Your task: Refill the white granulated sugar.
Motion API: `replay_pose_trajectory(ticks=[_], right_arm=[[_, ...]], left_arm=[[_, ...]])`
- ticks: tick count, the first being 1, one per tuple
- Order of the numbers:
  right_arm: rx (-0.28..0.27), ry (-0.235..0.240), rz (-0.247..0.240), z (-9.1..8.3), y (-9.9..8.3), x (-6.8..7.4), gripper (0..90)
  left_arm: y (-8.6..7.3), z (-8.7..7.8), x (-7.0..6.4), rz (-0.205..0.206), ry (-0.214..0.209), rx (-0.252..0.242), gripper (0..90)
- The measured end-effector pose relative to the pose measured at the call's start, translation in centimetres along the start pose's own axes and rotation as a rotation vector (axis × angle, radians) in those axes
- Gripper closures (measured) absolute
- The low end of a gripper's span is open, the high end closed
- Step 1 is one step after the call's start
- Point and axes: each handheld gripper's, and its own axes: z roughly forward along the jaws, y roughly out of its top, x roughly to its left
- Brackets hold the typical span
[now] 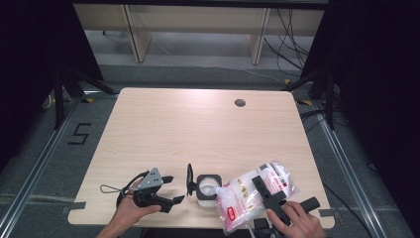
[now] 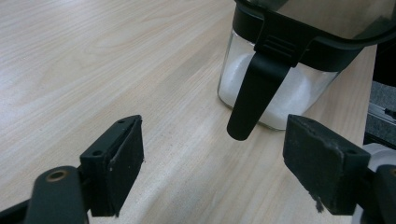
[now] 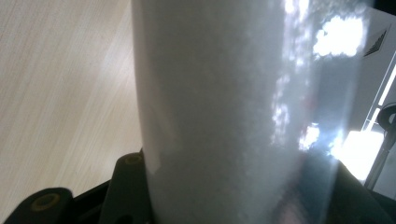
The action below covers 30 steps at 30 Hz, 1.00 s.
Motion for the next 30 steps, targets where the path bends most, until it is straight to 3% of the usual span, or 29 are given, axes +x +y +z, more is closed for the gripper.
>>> replay_pose_trajectory(ticks=[1,3,4,7,8,16,20,26,28,29,30], right_arm=[[-0.009,-0.007,-0.019,0.06,-0.05,-0.11,54.6],[-0.008,-0.008,-0.011,0.07,-0.04,-0.08,54.6],[0.000,0.005,0.011,0.05,0.02,0.09,54.6],[-0.014,-0.010,-0.016,0.04,-0.05,-0.16,54.7],[-0.012,-0.011,-0.015,0.05,-0.04,-0.15,54.7],[-0.005,-0.004,-0.025,0.04,-0.10,-0.15,54.7],[0.002,0.001,-0.006,0.01,0.00,-0.02,54.7],[-0.003,-0.010,-0.032,0.01,-0.15,-0.27,54.8],[0.007,0.001,0.000,-0.09,-0.19,-0.15,54.8],[0.009,-0.003,-0.001,-0.07,-0.19,-0.16,54.8],[-0.002,-0.009,-0.033,0.04,-0.22,-0.30,54.8]], left_arm=[[0.03,-0.06,0.06,0.005,0.000,0.008,20.2],[-0.02,0.04,-0.03,-0.012,0.002,-0.001,20.2],[0.01,-0.01,0.06,0.006,0.003,0.004,20.2],[0.01,-0.01,0.05,0.004,0.003,0.003,20.2],[-0.02,0.04,-0.05,-0.014,0.003,-0.002,20.2],[0.04,-0.03,-0.01,0.002,0.002,0.007,20.2],[0.00,0.02,0.00,0.000,0.000,0.000,20.2],[0.03,-0.04,-0.01,0.003,0.001,0.008,20.2],[0.01,0.01,0.04,0.002,0.004,0.004,20.2],[0.01,0.02,0.04,0.001,0.003,0.003,20.2],[0.03,-0.02,-0.01,0.000,0.002,0.007,20.2]])
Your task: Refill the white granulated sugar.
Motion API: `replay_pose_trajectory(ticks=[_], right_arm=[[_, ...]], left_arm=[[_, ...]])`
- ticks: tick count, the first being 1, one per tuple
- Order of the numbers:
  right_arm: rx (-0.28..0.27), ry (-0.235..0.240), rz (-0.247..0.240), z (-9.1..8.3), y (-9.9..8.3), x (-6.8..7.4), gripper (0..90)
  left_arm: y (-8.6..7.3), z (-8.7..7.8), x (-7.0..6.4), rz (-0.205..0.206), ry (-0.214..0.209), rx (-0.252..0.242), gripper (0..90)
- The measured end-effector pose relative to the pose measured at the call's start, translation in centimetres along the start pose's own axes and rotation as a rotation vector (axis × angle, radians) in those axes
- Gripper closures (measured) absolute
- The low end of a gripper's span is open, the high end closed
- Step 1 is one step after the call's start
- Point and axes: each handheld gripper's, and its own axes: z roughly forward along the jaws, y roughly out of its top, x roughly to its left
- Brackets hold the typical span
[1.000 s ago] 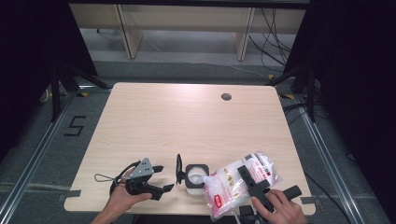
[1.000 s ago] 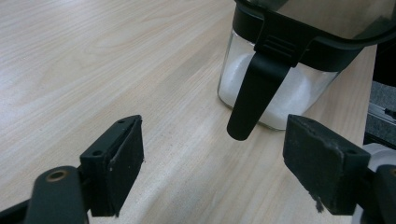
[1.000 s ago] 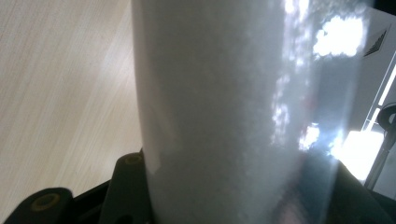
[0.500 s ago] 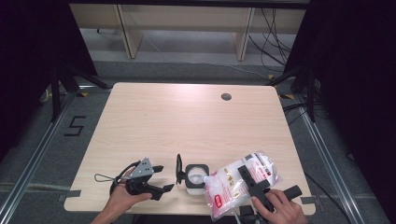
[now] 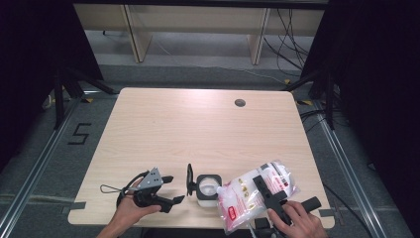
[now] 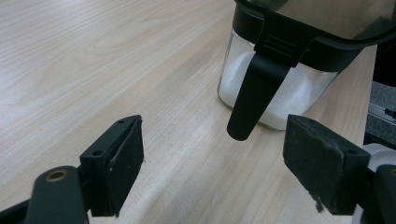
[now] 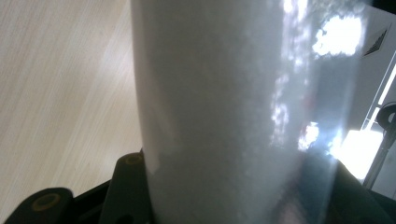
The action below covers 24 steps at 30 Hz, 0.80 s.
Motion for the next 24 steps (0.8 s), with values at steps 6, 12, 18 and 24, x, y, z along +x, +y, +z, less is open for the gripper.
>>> replay_pose_trajectory(ticks=[6,12,18,24], right_arm=[[0.001,0.005,0.002,-0.02,0.04,0.05,54.8],[0.003,0.009,0.020,-0.11,0.04,0.06,54.8],[0.006,0.013,0.036,-0.15,0.00,0.14,55.0],[0.005,0.016,0.040,-0.12,0.00,0.19,55.1]], left_arm=[[0.00,0.01,0.01,0.003,-0.002,0.001,20.2],[0.00,0.03,0.04,0.008,-0.006,0.001,20.1],[-0.03,0.02,-0.08,-0.016,0.000,0.005,20.2],[-0.04,0.06,0.02,-0.006,0.000,-0.007,20.2]])
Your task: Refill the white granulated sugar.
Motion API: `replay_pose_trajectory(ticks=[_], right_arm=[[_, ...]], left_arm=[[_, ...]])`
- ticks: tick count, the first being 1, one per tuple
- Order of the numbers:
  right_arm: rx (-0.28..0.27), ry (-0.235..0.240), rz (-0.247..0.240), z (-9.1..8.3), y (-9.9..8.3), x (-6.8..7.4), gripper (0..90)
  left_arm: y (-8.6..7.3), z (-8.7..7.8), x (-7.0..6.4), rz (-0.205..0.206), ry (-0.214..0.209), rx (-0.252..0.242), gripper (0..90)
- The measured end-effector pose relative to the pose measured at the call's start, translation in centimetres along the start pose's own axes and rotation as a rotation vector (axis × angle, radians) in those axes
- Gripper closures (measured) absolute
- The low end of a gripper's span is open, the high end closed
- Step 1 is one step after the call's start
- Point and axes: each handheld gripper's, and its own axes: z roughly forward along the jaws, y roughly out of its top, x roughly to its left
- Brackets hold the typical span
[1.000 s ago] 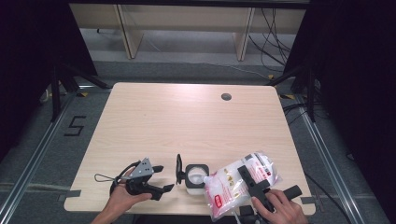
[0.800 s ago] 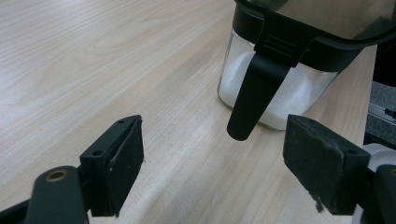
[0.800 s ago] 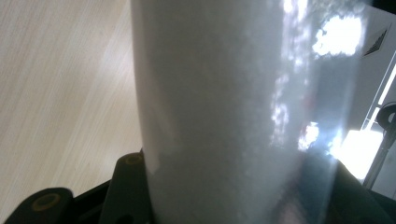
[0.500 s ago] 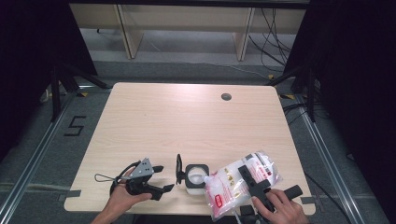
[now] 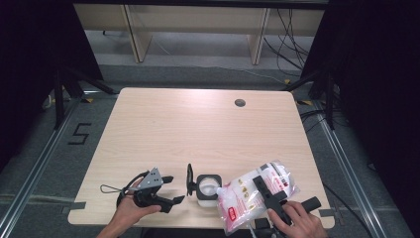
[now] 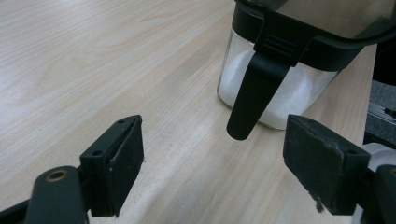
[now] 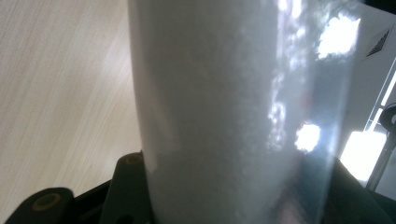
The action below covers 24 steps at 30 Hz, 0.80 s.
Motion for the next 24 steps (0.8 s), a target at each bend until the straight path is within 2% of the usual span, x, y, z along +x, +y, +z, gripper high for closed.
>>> replay_pose_trajectory(ticks=[1,3,5,6,7,8,9,10,15,19,21,24], right_arm=[[0.002,0.000,-0.002,0.03,0.02,0.00,55.2],[0.001,0.001,0.004,-0.01,0.02,0.04,55.3],[0.001,0.002,0.007,0.00,0.01,0.06,55.4],[-0.004,0.000,0.003,0.05,0.05,0.04,55.4],[-0.017,-0.009,-0.024,0.14,0.00,-0.10,55.4],[-0.013,-0.003,-0.007,0.07,0.04,-0.02,55.5],[-0.033,-0.033,0.024,0.20,0.04,0.29,55.5],[-0.033,-0.033,0.020,0.21,0.03,0.26,55.5],[-0.033,-0.035,0.024,0.27,0.03,0.31,55.7],[-0.024,-0.027,0.038,0.21,0.02,0.43,55.7],[-0.029,-0.024,0.028,0.25,-0.04,0.30,55.8],[-0.020,-0.018,0.044,0.16,-0.04,0.45,55.9]], left_arm=[[0.00,0.00,-0.04,-0.008,-0.001,0.000,20.2],[0.02,-0.04,0.02,0.009,-0.002,0.000,20.2],[0.01,-0.03,0.02,0.006,-0.001,0.000,20.2],[-0.01,0.00,-0.05,-0.008,-0.001,-0.001,20.2],[0.02,-0.06,-0.03,-0.004,-0.003,0.004,20.2],[0.04,-0.09,0.03,0.010,-0.005,0.004,20.2],[0.04,-0.09,0.03,0.009,-0.004,0.004,20.2],[0.01,-0.07,-0.03,-0.005,-0.003,0.004,20.2],[0.03,-0.04,-0.06,-0.012,-0.004,-0.001,20.2],[0.04,-0.09,0.03,0.008,-0.005,0.003,20.2],[0.03,-0.04,-0.06,-0.011,-0.003,0.000,20.2],[0.04,-0.10,0.02,0.009,-0.005,0.003,20.2]])
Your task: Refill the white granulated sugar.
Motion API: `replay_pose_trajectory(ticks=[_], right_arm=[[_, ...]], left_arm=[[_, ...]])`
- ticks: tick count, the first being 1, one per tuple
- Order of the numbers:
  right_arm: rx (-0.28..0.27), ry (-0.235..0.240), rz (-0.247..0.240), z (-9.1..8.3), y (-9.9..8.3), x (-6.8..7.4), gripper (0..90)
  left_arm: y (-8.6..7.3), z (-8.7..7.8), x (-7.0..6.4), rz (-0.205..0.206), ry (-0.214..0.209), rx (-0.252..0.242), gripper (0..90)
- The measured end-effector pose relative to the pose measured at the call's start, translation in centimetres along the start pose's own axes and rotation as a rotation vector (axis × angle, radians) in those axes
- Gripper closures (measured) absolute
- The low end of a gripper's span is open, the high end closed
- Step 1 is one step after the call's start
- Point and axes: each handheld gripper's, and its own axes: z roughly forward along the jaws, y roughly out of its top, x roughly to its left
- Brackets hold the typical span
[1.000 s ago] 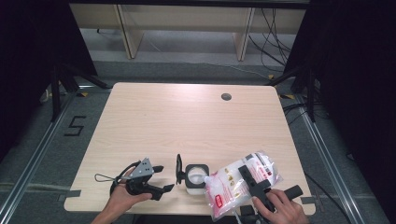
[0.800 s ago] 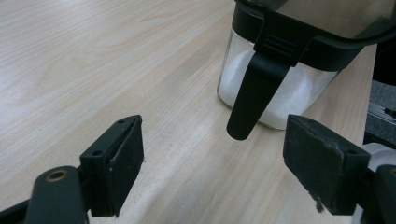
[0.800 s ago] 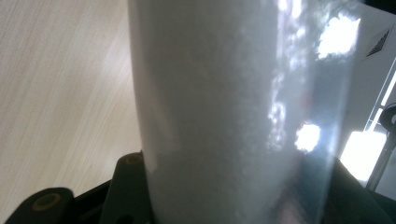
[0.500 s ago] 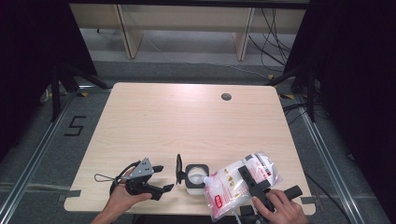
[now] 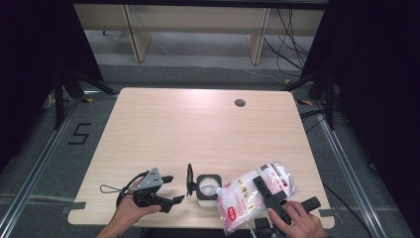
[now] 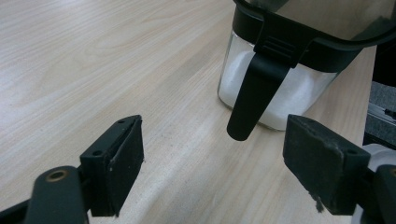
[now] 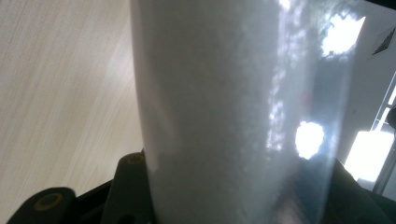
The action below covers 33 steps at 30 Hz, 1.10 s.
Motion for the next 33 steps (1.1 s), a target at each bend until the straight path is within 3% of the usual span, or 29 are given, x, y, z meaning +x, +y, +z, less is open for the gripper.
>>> replay_pose_trajectory(ticks=[8,9,13,14,17,19,28,31,33], right_arm=[[0.001,0.001,-0.001,0.02,-0.06,-0.09,56.0],[0.004,0.000,0.001,-0.02,-0.06,-0.08,56.0],[-0.002,-0.005,-0.010,0.02,-0.20,-0.24,56.0],[0.011,-0.002,0.006,-0.06,-0.25,-0.13,56.0],[-0.006,-0.006,-0.015,0.01,-0.36,-0.34,56.0],[0.015,-0.002,0.008,-0.10,-0.33,-0.14,56.0],[-0.009,-0.015,-0.025,0.03,-0.22,-0.45,56.0],[-0.001,-0.007,-0.019,0.00,-0.19,-0.34,56.0],[0.005,-0.005,-0.006,-0.03,-0.22,-0.25,56.0]], left_arm=[[0.04,0.04,-0.03,0.022,0.010,0.006,20.2],[-0.02,0.06,-0.18,-0.002,0.011,0.007,20.2],[0.01,0.07,-0.08,0.011,0.008,0.006,20.2],[-0.02,0.07,-0.17,-0.002,0.011,0.006,20.2],[-0.03,0.09,-0.19,-0.001,0.011,0.004,20.2],[-0.03,0.10,-0.20,-0.001,0.010,0.004,20.2],[0.04,0.00,-0.03,0.012,0.007,0.010,20.2],[0.01,0.06,-0.19,-0.006,0.003,0.002,20.2],[0.01,0.03,-0.07,0.008,0.011,0.008,20.2]])
